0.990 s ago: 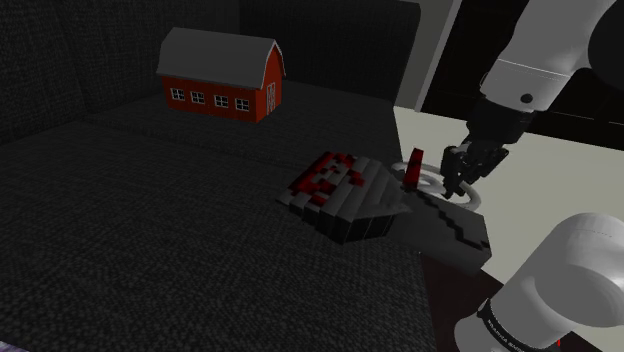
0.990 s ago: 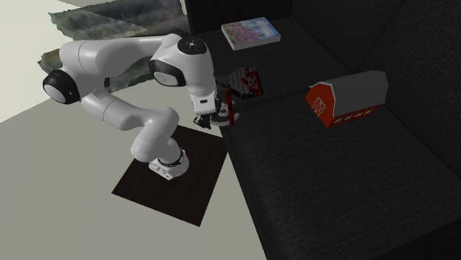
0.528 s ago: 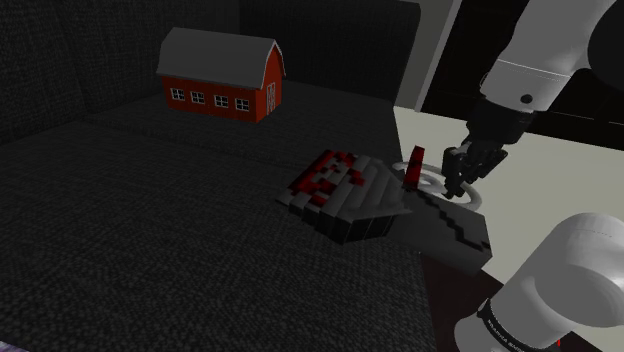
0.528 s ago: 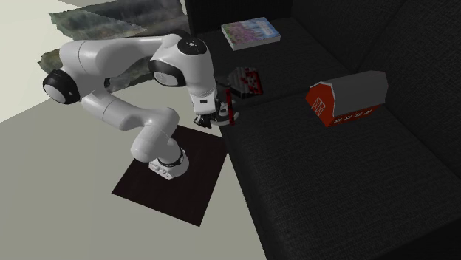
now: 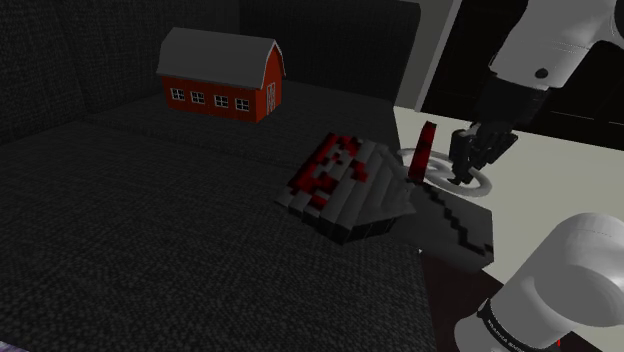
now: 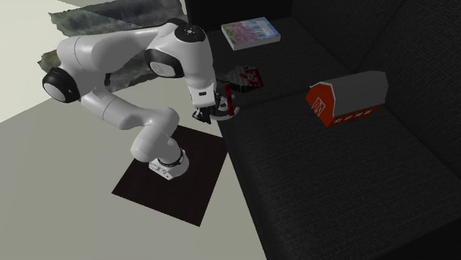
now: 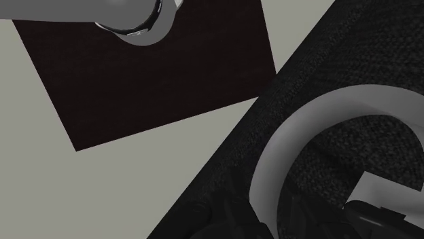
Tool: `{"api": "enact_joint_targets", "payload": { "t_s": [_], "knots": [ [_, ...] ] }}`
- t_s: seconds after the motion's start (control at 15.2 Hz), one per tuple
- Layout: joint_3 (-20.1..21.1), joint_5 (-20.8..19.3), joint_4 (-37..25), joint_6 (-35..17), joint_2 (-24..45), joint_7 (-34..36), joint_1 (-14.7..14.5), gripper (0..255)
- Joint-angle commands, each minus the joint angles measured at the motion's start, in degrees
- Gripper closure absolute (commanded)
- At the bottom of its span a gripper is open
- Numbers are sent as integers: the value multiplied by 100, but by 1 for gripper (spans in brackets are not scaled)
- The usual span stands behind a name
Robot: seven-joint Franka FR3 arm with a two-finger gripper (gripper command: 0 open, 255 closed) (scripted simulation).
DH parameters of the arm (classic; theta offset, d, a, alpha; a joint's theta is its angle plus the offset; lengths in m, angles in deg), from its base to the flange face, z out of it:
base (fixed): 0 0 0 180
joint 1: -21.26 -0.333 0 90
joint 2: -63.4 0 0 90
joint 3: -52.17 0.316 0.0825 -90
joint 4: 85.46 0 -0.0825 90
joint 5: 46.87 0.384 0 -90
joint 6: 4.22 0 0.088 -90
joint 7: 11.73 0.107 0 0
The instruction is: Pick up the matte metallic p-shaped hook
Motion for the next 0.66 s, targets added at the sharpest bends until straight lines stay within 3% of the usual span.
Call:
{"api": "enact_joint_targets", "payload": {
  "t_s": [0.0,0.59],
  "knots": [
    [-39,-38,-185,110,73,-1,20,255],
    [-125,-128,-868,506,359,30,73,255]
  ]
}}
